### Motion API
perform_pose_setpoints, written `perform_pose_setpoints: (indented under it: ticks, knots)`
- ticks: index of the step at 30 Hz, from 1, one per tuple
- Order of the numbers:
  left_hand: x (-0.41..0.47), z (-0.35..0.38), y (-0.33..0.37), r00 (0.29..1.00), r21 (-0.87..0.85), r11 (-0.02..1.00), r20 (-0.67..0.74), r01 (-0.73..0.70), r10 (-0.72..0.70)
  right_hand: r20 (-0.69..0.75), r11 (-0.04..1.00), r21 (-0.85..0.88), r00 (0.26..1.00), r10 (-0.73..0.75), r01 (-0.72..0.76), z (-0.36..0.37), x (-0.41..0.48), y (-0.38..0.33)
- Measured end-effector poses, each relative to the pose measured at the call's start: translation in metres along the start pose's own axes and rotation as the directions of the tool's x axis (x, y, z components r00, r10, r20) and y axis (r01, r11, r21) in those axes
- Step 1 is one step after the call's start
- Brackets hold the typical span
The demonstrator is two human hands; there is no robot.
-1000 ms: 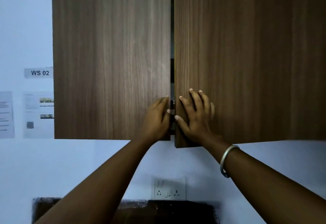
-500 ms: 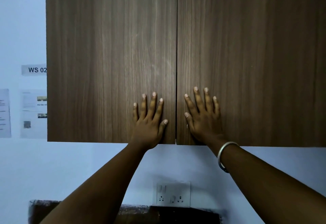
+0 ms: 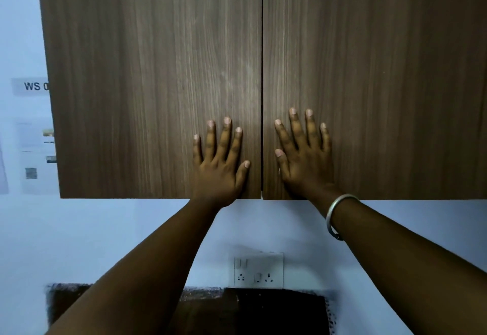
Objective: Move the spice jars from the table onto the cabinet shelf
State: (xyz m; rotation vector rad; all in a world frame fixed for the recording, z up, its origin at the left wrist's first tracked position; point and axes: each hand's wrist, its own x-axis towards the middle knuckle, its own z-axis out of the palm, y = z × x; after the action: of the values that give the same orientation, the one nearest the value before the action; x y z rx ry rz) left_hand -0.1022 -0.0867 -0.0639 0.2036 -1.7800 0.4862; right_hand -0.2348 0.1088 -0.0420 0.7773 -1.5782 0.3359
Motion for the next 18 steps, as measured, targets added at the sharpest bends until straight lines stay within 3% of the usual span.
perform_pose_setpoints:
  ticks: [9, 12, 18]
  knots:
    - [0.024, -0.082, 0.006, 0.942, -0.067, 0.996, 0.335, 0.053, -0.027, 0.251, 0.981, 0.076, 0.956, 0.152, -0.176, -0.051, 0.005, -0.031]
    - [0.031, -0.105, 0.015, 0.97, -0.069, 0.998, 0.242, 0.006, 0.01, 0.288, 0.973, 0.071, 0.939, 0.19, -0.219, -0.072, 0.012, -0.041]
    - [0.025, -0.126, 0.034, 0.994, -0.042, 0.999, 0.104, -0.015, 0.019, 0.184, 0.985, 0.081, 0.973, 0.138, -0.154, -0.107, 0.007, -0.047]
